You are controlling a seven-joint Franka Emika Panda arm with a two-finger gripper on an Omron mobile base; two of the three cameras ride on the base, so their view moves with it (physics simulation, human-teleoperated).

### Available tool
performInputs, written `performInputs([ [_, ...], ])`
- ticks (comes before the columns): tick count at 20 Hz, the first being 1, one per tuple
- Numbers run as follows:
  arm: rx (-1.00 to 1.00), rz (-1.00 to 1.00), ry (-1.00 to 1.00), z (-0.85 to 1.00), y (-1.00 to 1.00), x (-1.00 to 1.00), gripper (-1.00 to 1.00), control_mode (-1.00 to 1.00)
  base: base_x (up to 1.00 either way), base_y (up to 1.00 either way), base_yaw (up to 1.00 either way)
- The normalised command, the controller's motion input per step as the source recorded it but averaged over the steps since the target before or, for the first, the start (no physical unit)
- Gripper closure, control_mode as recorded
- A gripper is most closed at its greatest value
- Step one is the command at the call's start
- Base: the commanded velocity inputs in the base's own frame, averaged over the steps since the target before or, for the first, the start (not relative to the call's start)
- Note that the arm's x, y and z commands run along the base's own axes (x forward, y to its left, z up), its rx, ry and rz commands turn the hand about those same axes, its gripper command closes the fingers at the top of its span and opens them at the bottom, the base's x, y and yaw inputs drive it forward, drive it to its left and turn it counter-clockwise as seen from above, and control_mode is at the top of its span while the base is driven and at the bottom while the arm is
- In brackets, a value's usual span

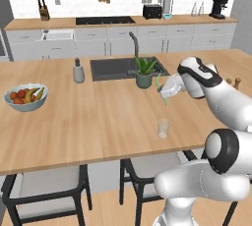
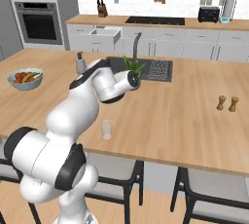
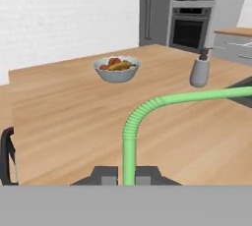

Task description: Take a straw from the drawer in front and place it inside the glass cup on the dining counter.

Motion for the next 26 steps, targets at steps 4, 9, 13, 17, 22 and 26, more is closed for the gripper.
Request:
performInputs([
  [4,0.07,0.03,0.06,-0.19,0.03,0.01,1.0,-1.0,0.0,0.0,0.0],
  [9,0.08,0.05,0.03,-0.39,0.01,0.0,1.0,-1.0,0.0,0.0,0.0],
  [13,0.14,0.09,0.0,-0.42,-0.06,-0.03,1.0,-1.0,0.0,0.0,0.0],
  [17,0.11,0.08,0.0,-0.33,-0.13,-0.13,1.0,-1.0,0.0,0.0,0.0],
  [22,0.09,0.02,0.0,-0.09,-0.31,-0.27,1.0,-1.0,0.0,0.0,0.0],
  [26,0.04,0.0,0.0,-0.03,-0.04,-0.07,1.0,-1.0,0.0,0.0,0.0],
])
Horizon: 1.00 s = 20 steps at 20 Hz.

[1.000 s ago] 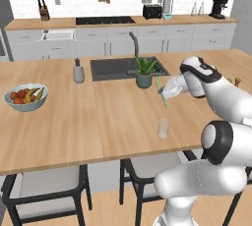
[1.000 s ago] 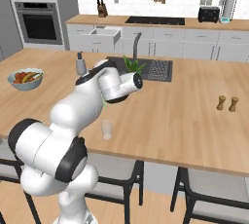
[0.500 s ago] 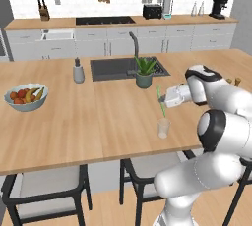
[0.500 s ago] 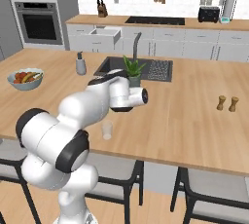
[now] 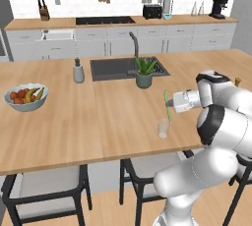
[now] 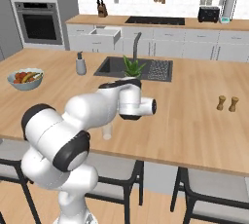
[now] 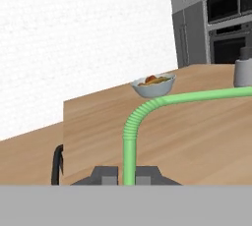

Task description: Take a straw from the drawer in front and place it inside the glass cup on the dining counter.

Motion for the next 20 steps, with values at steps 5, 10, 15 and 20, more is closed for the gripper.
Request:
performInputs([
  [5,0.0,0.0,0.0,-0.06,0.15,0.02,1.0,-1.0,0.0,0.0,0.0],
  [10,0.0,0.0,-0.02,-0.25,0.04,0.03,1.0,-1.0,0.0,0.0,0.0],
  [15,0.0,0.0,-0.07,-0.17,0.0,0.08,1.0,-1.0,0.0,0.0,0.0],
  [20,0.0,0.0,-0.07,-0.06,0.0,0.13,1.0,-1.0,0.0,0.0,0.0],
])
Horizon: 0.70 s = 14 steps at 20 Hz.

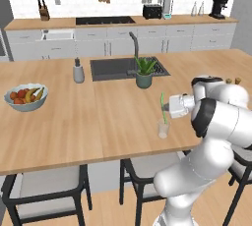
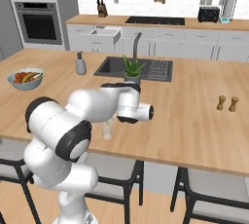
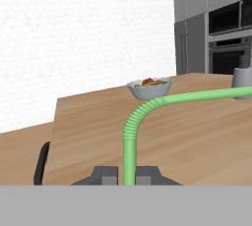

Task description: Take a straw from the drawer in front and place it inside the glass cup on the dining counter.

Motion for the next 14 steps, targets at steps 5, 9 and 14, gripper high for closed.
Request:
performInputs([
  [5,0.0,0.0,-0.02,-0.18,0.0,0.14,1.0,-1.0,0.0,0.0,0.0],
  [9,0.0,0.0,0.0,-0.1,0.0,0.17,1.0,-1.0,0.0,0.0,0.0],
  [14,0.0,0.0,0.0,-0.04,0.0,0.17,1.0,-1.0,0.0,0.0,0.0],
])
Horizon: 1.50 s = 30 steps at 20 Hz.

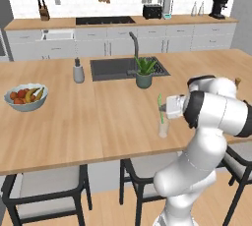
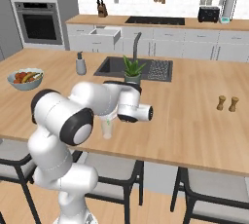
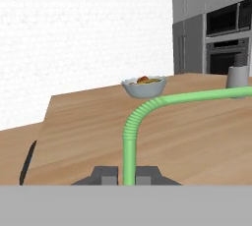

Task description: Take a straw from the drawer in front and place it inside the glass cup on the dining counter.

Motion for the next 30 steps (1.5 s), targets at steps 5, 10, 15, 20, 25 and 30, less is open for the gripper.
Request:
performInputs([
  [5,0.0,0.0,0.0,-0.14,0.0,0.1,1.0,-1.0,0.0,0.0,0.0],
  [10,0.0,0.0,0.0,-0.11,0.0,-0.07,1.0,-1.0,0.0,0.0,0.0],
  [15,0.0,0.0,-0.03,-0.04,0.0,-0.24,1.0,-1.0,0.0,0.0,0.0],
  [20,0.0,0.0,-0.02,-0.04,0.0,-0.23,1.0,-1.0,0.0,0.0,0.0],
  [25,0.0,0.0,0.0,-0.14,0.01,-0.01,-1.0,-1.0,0.0,0.0,0.0],
  [30,0.0,0.0,0.0,-0.13,0.02,0.01,-1.0,-1.0,0.0,0.0,0.0],
])
